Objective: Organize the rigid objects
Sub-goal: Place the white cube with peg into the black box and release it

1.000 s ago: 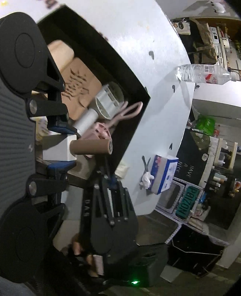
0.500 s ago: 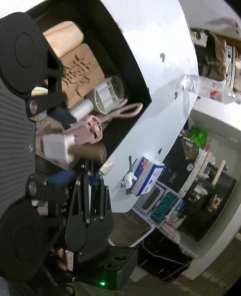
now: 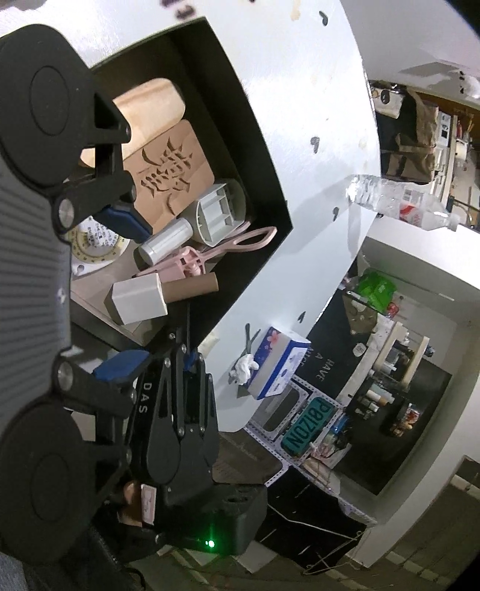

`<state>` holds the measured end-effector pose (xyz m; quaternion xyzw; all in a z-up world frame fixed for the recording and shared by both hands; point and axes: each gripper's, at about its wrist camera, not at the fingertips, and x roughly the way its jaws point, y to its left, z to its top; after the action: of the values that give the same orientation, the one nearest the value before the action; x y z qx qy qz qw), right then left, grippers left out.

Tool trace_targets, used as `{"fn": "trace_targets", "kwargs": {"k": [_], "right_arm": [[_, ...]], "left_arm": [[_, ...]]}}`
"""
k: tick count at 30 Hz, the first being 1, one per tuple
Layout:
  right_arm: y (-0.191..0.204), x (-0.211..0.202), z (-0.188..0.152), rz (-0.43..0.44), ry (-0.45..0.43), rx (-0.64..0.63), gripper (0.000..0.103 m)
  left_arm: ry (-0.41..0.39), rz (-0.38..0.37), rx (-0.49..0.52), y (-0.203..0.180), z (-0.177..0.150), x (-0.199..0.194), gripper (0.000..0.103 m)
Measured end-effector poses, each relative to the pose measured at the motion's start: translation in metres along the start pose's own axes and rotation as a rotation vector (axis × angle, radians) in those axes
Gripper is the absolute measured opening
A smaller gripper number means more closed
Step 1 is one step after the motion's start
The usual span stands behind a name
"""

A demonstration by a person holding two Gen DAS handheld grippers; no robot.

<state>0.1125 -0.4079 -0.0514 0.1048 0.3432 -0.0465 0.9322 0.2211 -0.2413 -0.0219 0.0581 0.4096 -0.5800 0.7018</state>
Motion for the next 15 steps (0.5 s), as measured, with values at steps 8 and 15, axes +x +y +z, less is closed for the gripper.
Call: {"fn": "trace_targets", "kwargs": {"k": [8, 15], "right_arm": [[0.0, 0.001, 0.0, -0.003, 0.002, 0.001, 0.011], [0.0, 0.0, 0.0, -0.003, 0.001, 0.001, 0.011]], "left_arm": [[-0.042, 0.03, -0.014, -0.011, -0.005, -0.021, 0.082], [-0.075, 0.127, -0.014, -0.024, -0.014, -0.036, 0.098]]}}
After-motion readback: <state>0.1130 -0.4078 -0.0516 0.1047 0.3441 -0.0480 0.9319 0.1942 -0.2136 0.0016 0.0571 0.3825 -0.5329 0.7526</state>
